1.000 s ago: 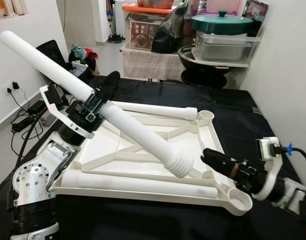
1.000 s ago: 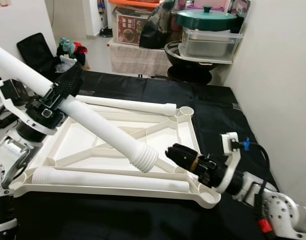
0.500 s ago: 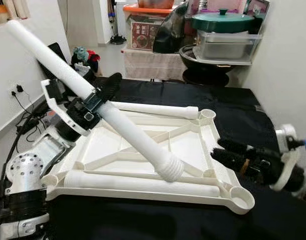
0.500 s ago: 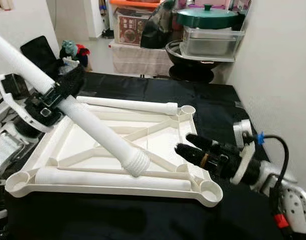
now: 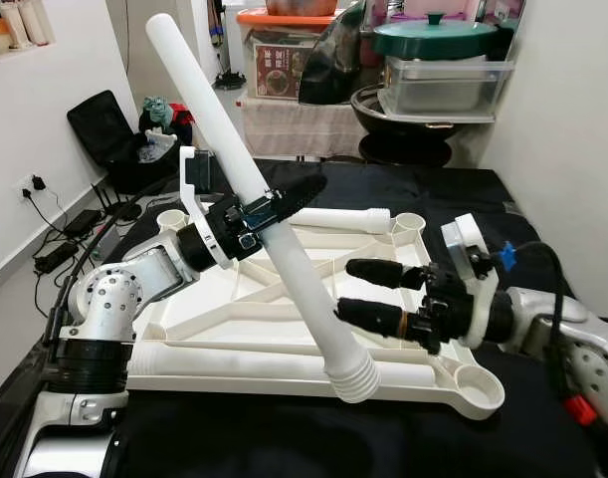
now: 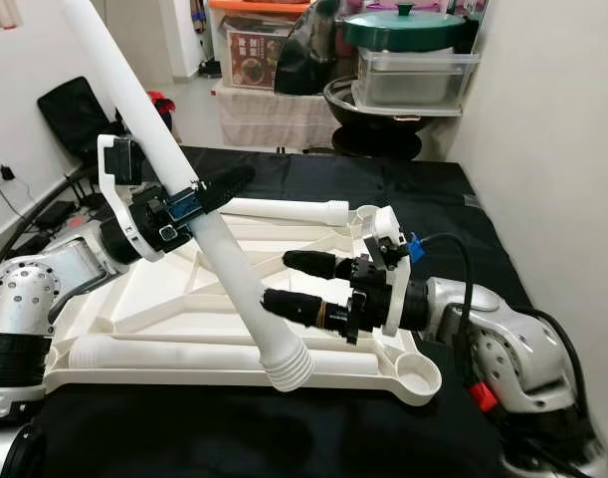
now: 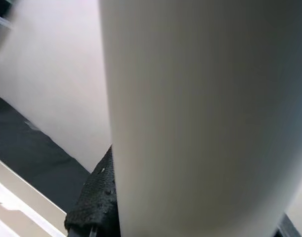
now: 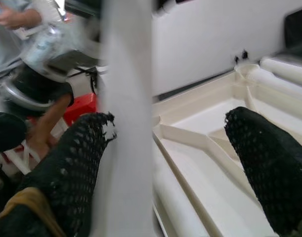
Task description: Building children table
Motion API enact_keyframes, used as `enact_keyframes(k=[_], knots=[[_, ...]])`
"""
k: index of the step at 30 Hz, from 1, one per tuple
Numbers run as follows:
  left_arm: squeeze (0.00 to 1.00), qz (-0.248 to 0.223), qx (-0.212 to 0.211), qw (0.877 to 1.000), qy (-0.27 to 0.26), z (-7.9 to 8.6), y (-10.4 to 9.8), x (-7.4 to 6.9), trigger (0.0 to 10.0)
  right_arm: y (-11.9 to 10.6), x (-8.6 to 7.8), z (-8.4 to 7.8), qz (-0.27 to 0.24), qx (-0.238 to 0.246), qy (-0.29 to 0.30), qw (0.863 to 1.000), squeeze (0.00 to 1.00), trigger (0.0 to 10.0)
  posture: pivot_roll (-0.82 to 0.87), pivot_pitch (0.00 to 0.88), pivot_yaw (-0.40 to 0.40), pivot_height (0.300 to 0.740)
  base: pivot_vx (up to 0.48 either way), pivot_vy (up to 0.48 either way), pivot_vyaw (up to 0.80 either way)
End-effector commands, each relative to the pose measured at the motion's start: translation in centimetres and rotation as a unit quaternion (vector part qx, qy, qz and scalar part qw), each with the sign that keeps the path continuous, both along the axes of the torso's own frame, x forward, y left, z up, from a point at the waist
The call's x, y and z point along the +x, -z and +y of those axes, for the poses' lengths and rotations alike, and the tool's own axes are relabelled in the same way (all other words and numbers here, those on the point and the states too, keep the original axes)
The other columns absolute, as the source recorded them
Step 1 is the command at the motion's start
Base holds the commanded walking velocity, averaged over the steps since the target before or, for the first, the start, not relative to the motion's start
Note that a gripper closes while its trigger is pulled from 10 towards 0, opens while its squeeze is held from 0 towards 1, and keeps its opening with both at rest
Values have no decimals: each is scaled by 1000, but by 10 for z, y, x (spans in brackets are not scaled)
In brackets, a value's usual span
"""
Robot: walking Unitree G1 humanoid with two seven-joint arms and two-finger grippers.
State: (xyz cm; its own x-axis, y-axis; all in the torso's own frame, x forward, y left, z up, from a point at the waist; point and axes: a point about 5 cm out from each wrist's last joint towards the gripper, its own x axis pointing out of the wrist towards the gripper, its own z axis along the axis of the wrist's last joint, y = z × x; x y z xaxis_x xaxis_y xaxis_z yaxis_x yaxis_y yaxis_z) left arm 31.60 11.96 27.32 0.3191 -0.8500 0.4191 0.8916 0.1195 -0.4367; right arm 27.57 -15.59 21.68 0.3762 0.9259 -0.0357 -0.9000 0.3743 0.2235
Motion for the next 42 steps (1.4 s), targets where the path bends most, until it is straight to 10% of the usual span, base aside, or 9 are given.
enact_keyframes(k=[1, 34, 35, 36, 37, 38, 42], knots=[[0, -11, -5, 999, 31, -6, -6, -2, 10000, 13, 2, 5, 30, -17, 11, 999, 0, 10000, 26, 0, -1, 740, 0, 0, 0], [0, -15, 49, 990, 131, -41, 13, 6, 10000, 36, -21, 65, 119, -53, -123, 984, 0, 10000, -23, 0, 36, 740, 0, 0, 0], [0, -16, 51, 990, 132, -41, 13, 7, 10000, 37, -21, 65, 123, -53, -122, 983, 0, 4902, -24, 0, 39, 740, 0, 0, 0], [0, -16, 51, 990, 132, -41, 13, 7, 10000, 37, -21, 65, 123, -53, -122, 983, 0, 4902, -24, 0, 39, 740, 0, 0, 0], [0, -18, 53, 989, 133, -41, 13, 7, 10000, 38, -21, 66, 127, -53, -121, 983, 0, 1373, -24, 0, 39, 740, 0, 0, 0], [0, -20, 55, 989, 133, -40, 13, 7, 10000, 37, -19, 68, 136, -47, -113, 983, 0, 0, -24, 0, 39, 740, 0, 0, 0], [0, -28, 59, 990, 127, -40, 13, 8, 10000, 37, -18, 69, 141, -41, -107, 983, 0, 0, -24, 0, 39, 740, 0, 0, 0]])
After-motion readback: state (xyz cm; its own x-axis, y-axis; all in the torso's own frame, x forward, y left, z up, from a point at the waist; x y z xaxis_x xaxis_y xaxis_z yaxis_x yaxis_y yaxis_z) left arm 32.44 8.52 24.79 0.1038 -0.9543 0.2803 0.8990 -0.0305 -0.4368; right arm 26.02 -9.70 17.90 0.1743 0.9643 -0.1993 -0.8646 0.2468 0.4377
